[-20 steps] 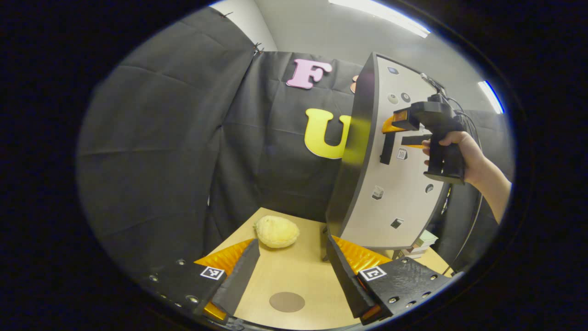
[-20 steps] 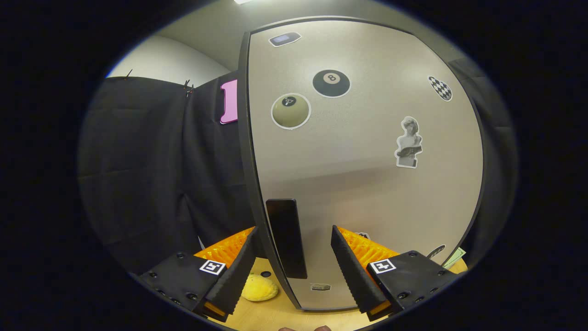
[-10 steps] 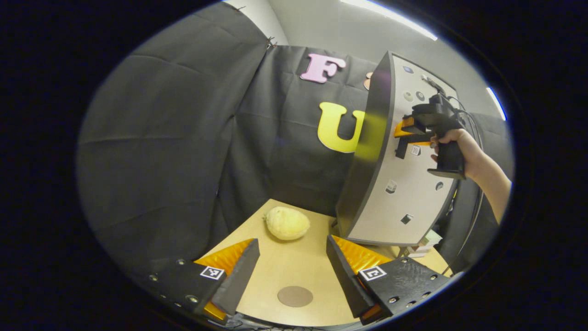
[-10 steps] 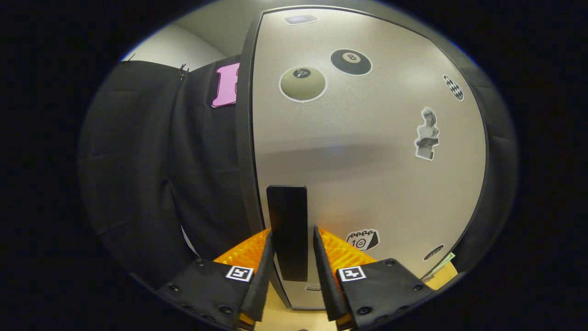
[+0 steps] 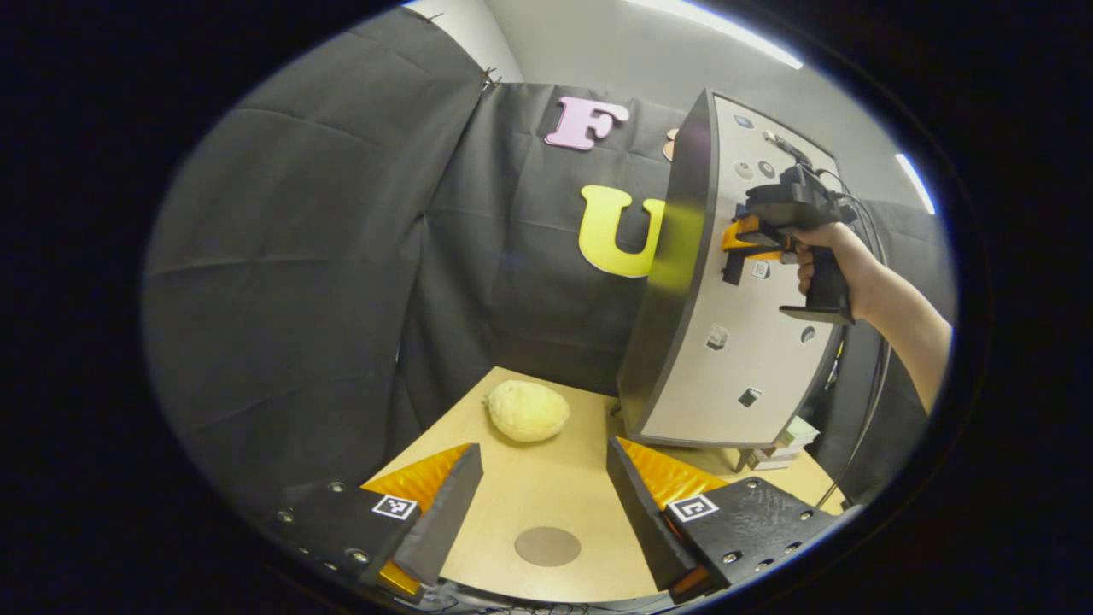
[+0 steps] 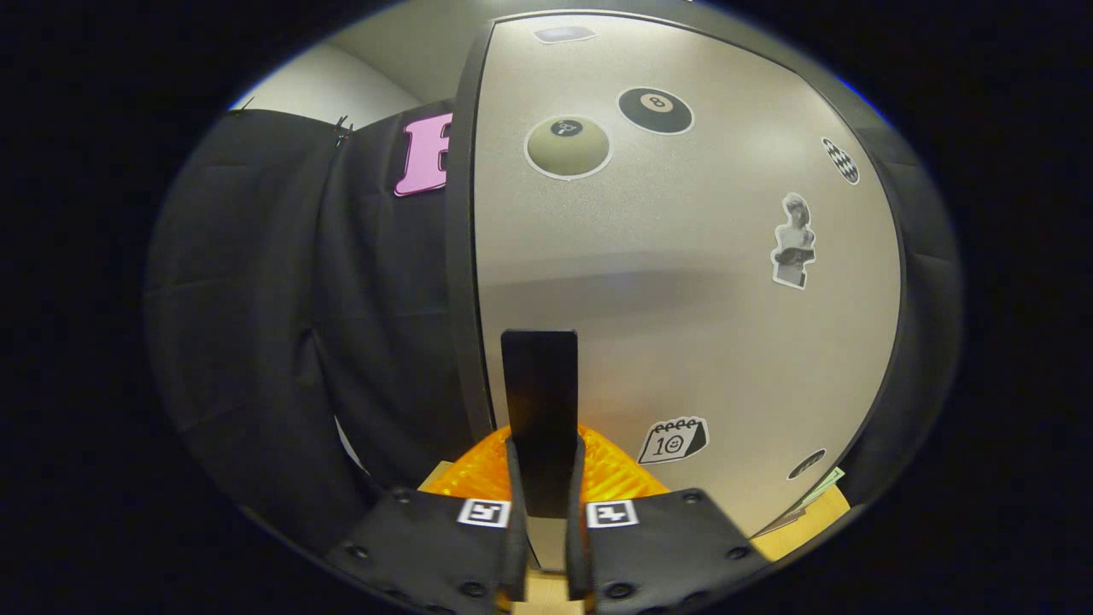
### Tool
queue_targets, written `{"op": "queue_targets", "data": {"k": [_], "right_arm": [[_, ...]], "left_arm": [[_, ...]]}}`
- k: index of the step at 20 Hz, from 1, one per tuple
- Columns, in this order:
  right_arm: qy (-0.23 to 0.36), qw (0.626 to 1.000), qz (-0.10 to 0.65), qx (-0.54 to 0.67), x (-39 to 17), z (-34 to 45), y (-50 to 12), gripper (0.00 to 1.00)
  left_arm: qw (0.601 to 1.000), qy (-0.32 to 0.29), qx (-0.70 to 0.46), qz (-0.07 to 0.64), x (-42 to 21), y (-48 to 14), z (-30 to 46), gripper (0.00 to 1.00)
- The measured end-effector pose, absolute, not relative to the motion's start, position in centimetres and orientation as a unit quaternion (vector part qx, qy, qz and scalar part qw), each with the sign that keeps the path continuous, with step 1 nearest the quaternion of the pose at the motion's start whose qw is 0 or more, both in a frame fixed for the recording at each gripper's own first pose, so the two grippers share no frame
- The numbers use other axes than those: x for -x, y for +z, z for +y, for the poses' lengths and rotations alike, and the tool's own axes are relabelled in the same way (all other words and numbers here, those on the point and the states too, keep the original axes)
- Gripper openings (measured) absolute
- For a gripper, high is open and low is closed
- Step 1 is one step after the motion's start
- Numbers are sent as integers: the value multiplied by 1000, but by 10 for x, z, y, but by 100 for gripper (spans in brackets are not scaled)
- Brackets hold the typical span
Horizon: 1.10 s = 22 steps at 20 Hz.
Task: Open the cabinet door with the right hand, grasp the bottle in the cabinet with the left hand and place it on the coaster, then close the cabinet door with the right hand.
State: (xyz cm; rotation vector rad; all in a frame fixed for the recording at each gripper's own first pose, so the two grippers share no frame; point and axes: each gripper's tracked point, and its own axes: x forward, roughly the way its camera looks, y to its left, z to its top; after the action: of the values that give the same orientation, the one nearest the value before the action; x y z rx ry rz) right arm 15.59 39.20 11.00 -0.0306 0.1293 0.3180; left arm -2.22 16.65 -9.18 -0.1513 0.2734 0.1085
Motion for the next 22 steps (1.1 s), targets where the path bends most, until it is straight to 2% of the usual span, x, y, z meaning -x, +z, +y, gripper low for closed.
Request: {"op": "queue_targets", "data": {"k": [4,9,10,11,12,16,17,18,19,20,22], "right_arm": [[195,978,73,32,-143,388,108,15],[243,967,61,54,-114,381,109,16],[255,964,64,50,-110,378,109,16],[266,960,69,45,-103,374,108,16],[275,958,70,44,-99,371,109,16],[299,951,68,46,-94,356,108,16],[306,949,69,41,-92,353,107,14],[312,947,72,35,-92,350,107,16],[316,945,72,35,-94,347,106,16],[318,945,70,37,-94,345,106,14],[324,943,66,38,-87,341,106,14]], "left_arm": [[988,38,72,132,16,-84,149,90],[990,53,62,111,17,-62,131,87],[990,56,67,109,18,-57,127,90],[990,58,70,108,23,-56,116,87],[990,58,72,106,27,-55,108,90],[992,62,52,97,51,-42,75,90],[992,62,49,96,55,-39,67,87],[992,62,46,95,60,-37,59,90],[993,62,43,95,65,-36,52,87],[993,63,39,94,70,-34,43,90],[993,65,35,93,79,-33,29,90]]}}
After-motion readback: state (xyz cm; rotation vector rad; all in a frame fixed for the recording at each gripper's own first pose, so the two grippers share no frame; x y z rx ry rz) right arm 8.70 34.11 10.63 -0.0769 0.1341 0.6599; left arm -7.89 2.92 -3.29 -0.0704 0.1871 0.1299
